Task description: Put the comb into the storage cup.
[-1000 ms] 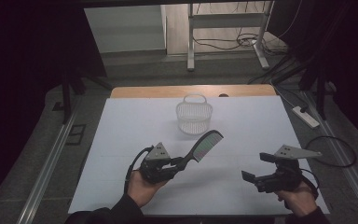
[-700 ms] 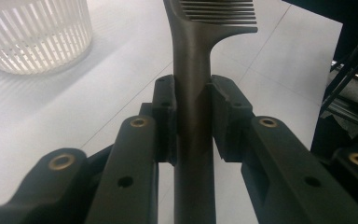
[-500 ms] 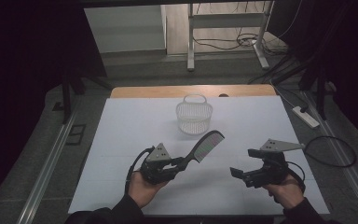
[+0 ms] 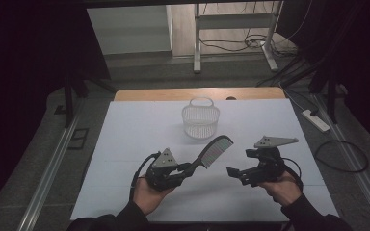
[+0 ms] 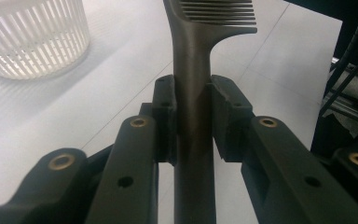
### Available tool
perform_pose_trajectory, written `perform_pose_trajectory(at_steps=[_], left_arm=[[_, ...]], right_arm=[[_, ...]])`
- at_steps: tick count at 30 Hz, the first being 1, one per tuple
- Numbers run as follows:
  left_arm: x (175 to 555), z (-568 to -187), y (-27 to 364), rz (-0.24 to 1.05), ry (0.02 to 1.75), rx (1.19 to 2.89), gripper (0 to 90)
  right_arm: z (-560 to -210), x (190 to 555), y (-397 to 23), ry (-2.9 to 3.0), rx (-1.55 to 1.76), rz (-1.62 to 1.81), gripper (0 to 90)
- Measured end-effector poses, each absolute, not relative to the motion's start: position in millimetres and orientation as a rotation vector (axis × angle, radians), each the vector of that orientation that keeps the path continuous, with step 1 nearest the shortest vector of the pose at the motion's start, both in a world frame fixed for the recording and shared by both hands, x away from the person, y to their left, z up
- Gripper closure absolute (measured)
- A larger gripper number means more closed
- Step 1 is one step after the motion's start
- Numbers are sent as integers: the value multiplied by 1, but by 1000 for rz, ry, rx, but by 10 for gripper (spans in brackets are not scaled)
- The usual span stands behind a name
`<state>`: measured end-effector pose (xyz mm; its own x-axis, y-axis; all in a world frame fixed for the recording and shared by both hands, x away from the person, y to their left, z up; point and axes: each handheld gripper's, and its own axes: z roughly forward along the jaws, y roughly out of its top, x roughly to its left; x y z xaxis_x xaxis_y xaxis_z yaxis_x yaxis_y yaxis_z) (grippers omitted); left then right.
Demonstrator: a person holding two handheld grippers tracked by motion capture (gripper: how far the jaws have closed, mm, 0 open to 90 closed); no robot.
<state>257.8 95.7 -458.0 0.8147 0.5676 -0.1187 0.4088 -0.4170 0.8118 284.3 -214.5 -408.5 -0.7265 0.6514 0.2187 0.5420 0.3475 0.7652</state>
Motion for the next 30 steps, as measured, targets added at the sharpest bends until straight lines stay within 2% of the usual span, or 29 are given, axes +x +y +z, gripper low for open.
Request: perform_pose_trajectory(at_steps=[30], left_arm=[[257,-453,100,235,720,2033,724]], right_arm=[[-402,320,-177,2564,1159,1366,0]])
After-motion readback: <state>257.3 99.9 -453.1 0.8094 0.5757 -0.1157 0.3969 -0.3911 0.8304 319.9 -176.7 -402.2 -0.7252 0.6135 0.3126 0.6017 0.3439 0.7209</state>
